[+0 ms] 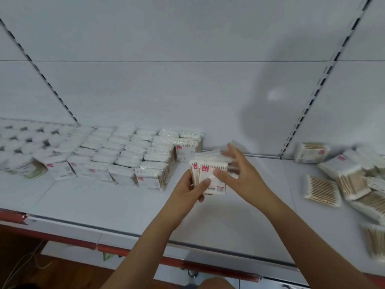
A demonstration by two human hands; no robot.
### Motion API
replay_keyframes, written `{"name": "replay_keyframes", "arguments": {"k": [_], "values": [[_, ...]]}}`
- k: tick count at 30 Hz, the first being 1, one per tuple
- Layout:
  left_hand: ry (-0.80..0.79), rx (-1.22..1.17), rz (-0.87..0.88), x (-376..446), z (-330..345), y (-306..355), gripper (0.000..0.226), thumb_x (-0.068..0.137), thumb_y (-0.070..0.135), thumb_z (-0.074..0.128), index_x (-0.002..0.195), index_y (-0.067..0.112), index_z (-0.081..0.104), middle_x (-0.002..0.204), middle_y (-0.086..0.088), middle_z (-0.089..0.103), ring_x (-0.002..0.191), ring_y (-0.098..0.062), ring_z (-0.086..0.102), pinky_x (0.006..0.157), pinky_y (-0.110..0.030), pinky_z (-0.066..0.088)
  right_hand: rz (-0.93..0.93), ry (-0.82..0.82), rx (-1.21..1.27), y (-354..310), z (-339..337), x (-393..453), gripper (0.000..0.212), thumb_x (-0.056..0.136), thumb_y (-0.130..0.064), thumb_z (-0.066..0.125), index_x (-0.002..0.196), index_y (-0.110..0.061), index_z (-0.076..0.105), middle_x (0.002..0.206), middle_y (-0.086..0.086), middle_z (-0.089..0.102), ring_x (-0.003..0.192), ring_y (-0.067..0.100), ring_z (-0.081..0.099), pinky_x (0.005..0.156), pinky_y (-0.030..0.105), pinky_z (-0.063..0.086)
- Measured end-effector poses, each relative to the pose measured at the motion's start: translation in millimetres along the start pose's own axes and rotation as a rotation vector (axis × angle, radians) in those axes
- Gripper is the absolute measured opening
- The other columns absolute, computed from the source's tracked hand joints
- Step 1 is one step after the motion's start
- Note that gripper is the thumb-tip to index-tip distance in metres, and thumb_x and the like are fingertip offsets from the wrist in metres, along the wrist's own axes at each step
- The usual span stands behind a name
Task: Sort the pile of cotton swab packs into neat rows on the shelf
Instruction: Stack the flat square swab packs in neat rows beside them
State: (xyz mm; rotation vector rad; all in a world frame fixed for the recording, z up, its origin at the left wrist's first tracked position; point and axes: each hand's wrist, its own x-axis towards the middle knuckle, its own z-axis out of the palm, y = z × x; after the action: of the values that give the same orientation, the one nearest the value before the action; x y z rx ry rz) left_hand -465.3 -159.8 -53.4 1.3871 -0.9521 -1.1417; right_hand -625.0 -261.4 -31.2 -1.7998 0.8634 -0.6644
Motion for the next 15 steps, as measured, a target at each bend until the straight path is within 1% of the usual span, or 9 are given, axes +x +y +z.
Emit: {"name": "replay_keyframes", "arguments": {"k": [1,2,3,5,6,8,10,12,15], "values": [[-0.012,0.017,0.003,0,-6,0,0.029,0.098,0.029,0.064,0.126,0.024,0.059,0.108,-0.001,0.071,0.085,-0.015,0.063,0.076,-0.027,0.053,0.055,-0.033,0.083,2,4,0,0.058,0.081,-0.046,0.073,0.134,-0.037,0.05,0.123,-0.021,0.062,0.111,0.002,0.062,0.092,0.02,0.051],[-0.035,0.056,0.007,1,-11,-2,0.032,0.097,0.03,0.066,0.128,0.026,0.058,0.112,0.002,0.071,0.089,-0.015,0.066,0.077,-0.028,0.054,0.067,-0.031,0.058,4,7,1,0.044,0.083,-0.037,0.076,0.123,-0.035,0.059,0.112,-0.017,0.069,0.104,0.001,0.065,0.089,0.021,0.052],[-0.056,0.124,0.014,0,-16,-3,0.038,0.095,0.032,0.069,0.13,0.028,0.056,0.114,0.006,0.07,0.094,-0.012,0.067,0.078,-0.027,0.056,0.057,0.008,-0.03,3,7,3,0.035,0.083,-0.032,0.078,0.113,-0.035,0.063,0.105,-0.016,0.07,0.097,-0.003,0.064,0.087,0.018,0.051],[-0.037,0.328,0.056,-2,-25,-11,0.05,0.091,0.036,0.072,0.136,0.034,0.049,0.117,0.014,0.063,0.096,-0.007,0.065,0.08,-0.024,0.055,0.014,0.133,-0.218,2,0,13,0.034,0.078,-0.032,0.082,0.106,-0.037,0.062,0.096,-0.018,0.065,0.086,-0.006,0.06,0.076,0.008,0.042],[0.0,0.439,0.099,-5,-29,-17,0.053,0.091,0.036,0.071,0.137,0.036,0.046,0.117,0.016,0.058,0.095,-0.005,0.063,0.079,-0.02,0.052,-0.006,0.185,-0.256,-1,-6,19,0.035,0.077,-0.033,0.082,0.105,-0.038,0.061,0.091,-0.018,0.063,0.081,-0.002,0.058,0.071,0.007,0.04],[0.035,0.6,0.226,-7,-39,-28,0.043,0.094,0.031,0.065,0.134,0.034,0.05,0.112,0.018,0.051,0.093,-0.005,0.058,0.08,-0.016,0.047,-0.032,0.231,-0.23,-8,-12,32,0.033,0.078,-0.032,0.082,0.101,-0.037,0.06,0.082,-0.016,0.063,0.07,0.005,0.055,0.065,0.013,0.043],[-0.013,0.697,0.332,-8,-45,-35,0.031,0.096,0.026,0.06,0.127,0.027,0.057,0.109,0.017,0.049,0.095,-0.005,0.057,0.084,-0.017,0.047,-0.033,0.216,-0.212,-13,-2,42,0.034,0.079,-0.029,0.081,0.104,-0.036,0.058,0.085,-0.013,0.065,0.069,0.009,0.058,0.065,0.019,0.048],[-0.05,0.731,0.391,-8,-48,-38,0.026,0.096,0.024,0.057,0.122,0.022,0.061,0.108,0.016,0.049,0.097,-0.004,0.056,0.087,-0.015,0.046,-0.026,0.164,-0.244,-12,21,48,0.037,0.081,-0.026,0.08,0.109,-0.033,0.057,0.097,-0.016,0.065,0.072,0.005,0.06,0.067,0.021,0.049],[-0.047,0.698,0.42,-5,-48,-40,0.024,0.095,0.021,0.057,0.118,0.02,0.063,0.107,0.014,0.051,0.097,-0.004,0.056,0.087,-0.013,0.045,-0.011,0.111,-0.273,2,57,53,0.044,0.081,-0.03,0.078,0.119,-0.029,0.056,0.11,-0.013,0.062,0.083,0.001,0.061,0.071,0.015,0.046]]}}
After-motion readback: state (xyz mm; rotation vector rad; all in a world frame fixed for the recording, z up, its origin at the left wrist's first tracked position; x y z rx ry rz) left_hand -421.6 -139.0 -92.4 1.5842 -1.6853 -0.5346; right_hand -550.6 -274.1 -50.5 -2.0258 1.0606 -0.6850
